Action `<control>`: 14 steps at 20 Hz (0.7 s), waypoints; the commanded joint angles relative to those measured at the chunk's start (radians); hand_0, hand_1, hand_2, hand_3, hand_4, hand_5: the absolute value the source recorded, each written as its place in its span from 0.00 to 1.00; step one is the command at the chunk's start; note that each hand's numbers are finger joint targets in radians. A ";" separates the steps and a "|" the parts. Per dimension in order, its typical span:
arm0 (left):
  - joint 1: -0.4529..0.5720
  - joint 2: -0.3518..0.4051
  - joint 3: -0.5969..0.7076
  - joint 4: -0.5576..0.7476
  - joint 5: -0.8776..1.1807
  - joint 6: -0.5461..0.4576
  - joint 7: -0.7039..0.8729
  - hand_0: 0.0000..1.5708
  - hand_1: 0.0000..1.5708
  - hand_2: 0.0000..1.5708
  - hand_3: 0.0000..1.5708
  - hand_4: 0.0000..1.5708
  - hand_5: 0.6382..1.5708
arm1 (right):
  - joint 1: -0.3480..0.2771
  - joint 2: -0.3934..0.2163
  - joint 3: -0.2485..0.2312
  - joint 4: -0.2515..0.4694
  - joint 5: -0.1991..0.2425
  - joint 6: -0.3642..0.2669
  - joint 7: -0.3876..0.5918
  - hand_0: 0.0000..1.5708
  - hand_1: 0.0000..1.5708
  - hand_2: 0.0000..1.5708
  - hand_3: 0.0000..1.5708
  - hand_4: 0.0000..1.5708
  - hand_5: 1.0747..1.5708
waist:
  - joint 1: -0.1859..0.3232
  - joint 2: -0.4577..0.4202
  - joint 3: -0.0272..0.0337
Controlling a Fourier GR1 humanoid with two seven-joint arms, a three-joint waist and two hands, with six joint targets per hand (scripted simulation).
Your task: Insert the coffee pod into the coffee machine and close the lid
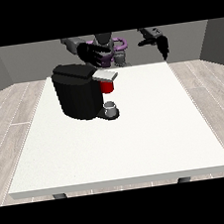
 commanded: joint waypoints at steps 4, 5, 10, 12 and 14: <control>-0.003 -0.022 -0.024 -0.038 0.012 0.025 0.049 0.00 0.00 0.00 0.00 0.00 1.00 | -0.035 0.037 0.000 0.025 0.018 -0.010 -0.016 0.00 0.00 0.00 0.00 0.08 1.00 | -0.003 -0.026 -0.0012; 0.014 0.021 -0.005 -0.004 -0.007 -0.016 -0.092 0.00 0.00 0.00 0.00 0.00 1.00 | -0.066 0.014 -0.019 0.010 -0.009 0.028 -0.035 0.00 0.00 0.00 0.00 0.08 1.00 | -0.004 0.019 -0.0015; 0.039 -0.028 -0.037 -0.027 -0.026 0.040 -0.048 0.00 0.00 0.00 0.00 0.12 1.00 | 0.065 0.100 0.055 -0.037 -0.006 0.062 -0.142 0.00 0.00 0.00 0.00 0.16 1.00 | -0.049 -0.055 -0.0012; 0.083 -0.014 -0.001 -0.006 -0.004 0.029 -0.090 0.00 0.00 0.00 0.00 0.09 1.00 | 0.139 0.110 0.060 -0.079 -0.068 0.082 -0.150 0.00 0.00 0.00 0.00 0.18 1.00 | -0.074 -0.102 -0.0012; 0.052 -0.019 0.000 0.040 -0.008 0.032 -0.119 0.00 0.00 0.00 0.00 0.16 1.00 | 0.183 0.111 0.117 -0.122 -0.166 0.059 -0.120 0.00 0.00 0.00 0.00 0.18 1.00 | -0.107 -0.114 -0.0013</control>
